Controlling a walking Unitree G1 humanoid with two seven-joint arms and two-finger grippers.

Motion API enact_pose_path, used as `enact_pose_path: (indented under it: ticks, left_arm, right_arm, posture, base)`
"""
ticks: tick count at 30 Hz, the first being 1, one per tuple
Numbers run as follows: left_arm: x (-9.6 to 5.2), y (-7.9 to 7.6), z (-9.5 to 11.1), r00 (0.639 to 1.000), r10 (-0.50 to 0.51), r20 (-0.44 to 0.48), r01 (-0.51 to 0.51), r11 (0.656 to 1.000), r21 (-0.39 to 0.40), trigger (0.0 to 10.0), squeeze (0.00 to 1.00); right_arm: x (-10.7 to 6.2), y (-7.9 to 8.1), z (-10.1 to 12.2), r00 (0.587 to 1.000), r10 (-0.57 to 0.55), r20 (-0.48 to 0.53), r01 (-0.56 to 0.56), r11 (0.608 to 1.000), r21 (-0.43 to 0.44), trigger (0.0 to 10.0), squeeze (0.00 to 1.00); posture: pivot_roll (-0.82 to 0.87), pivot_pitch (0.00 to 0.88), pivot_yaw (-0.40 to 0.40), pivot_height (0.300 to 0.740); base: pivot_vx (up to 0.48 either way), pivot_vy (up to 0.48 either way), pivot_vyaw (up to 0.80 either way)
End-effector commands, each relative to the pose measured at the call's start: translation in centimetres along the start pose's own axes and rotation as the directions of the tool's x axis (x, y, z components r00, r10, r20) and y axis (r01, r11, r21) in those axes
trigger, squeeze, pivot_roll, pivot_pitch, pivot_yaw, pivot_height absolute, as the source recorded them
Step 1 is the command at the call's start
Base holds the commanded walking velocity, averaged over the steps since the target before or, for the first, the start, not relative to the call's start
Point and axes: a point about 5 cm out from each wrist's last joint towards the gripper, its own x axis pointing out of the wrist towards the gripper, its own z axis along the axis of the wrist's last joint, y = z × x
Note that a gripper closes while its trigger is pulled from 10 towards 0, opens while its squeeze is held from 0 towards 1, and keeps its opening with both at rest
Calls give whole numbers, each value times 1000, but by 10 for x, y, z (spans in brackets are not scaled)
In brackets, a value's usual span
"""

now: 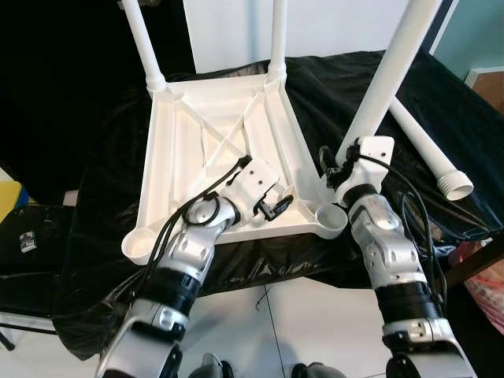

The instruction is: Building children table

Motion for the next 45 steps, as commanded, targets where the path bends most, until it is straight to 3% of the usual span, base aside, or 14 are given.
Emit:
enact_pose_path:
  ticks: [1, 7, 13, 14, 20, 24, 29, 39, 45]
  left_arm:
    - [-4, 4, 0, 992, 128, 21, -128, 992, -12, 10000, 0]
    - [-17, -3, -10, 983, 184, 14, -183, 981, -71, 10000, 0]
    - [-24, -6, -12, 983, 183, 15, -182, 981, -74, 10000, 0]
    - [-29, -9, -13, 985, 169, 22, -167, 982, -84, 10000, 0]
    - [-34, -12, -11, 991, 126, 38, -122, 988, -97, 10000, 0]
    - [-35, -20, -6, 996, 60, 70, -49, 988, -149, 10000, 0]
    - [-37, -26, -5, 998, 26, 64, -16, 990, -141, 10000, 0]
    - [-38, -24, -2, 997, 39, 69, -31, 993, -117, 10000, 0]
    - [-37, -25, 0, 997, 44, 71, -37, 994, -103, 10000, 0]
  right_arm:
    - [-4, 4, 2, 999, 23, 22, -22, 1000, -8, 10000, 0]
    - [-19, 3, -6, 1000, 29, 2, -29, 1000, -6, 10000, 0]
    - [-25, 4, -12, 999, 30, -20, -30, 1000, -10, 10000, 0]
    - [-29, 4, -17, 999, 32, -34, -33, 999, -13, 10000, 0]
    - [-34, 0, -26, 998, 25, -66, -27, 999, -25, 10000, 0]
    - [-38, -1, -32, 996, 36, -85, -38, 999, -26, 10000, 0]
    - [-46, 0, -40, 992, 55, -115, -58, 998, -28, 10000, 0]
    - [-53, -7, -48, 987, 48, -150, -57, 997, -56, 10000, 0]
    - [-52, -8, -49, 987, 91, -132, -107, 988, -114, 10000, 0]
  posture:
    - [-41, 107, -1, 740]
    - [-45, 111, -1, 740]
    - [-44, 114, -3, 740]
    - [-43, 111, -3, 740]
    - [-38, 105, -5, 740]
    - [-36, 95, -5, 740]
    - [-35, 90, -4, 740]
    - [-41, 79, 5, 740]
    - [-46, 73, 6, 740]
  base:
    - [0, 0, 0]
    - [0, 0, 0]
    - [0, 0, 0]
    - [0, 0, 0]
    - [0, 0, 0]
    - [0, 0, 0]
    - [0, 0, 0]
    - [0, 0, 0]
    - [0, 0, 0]
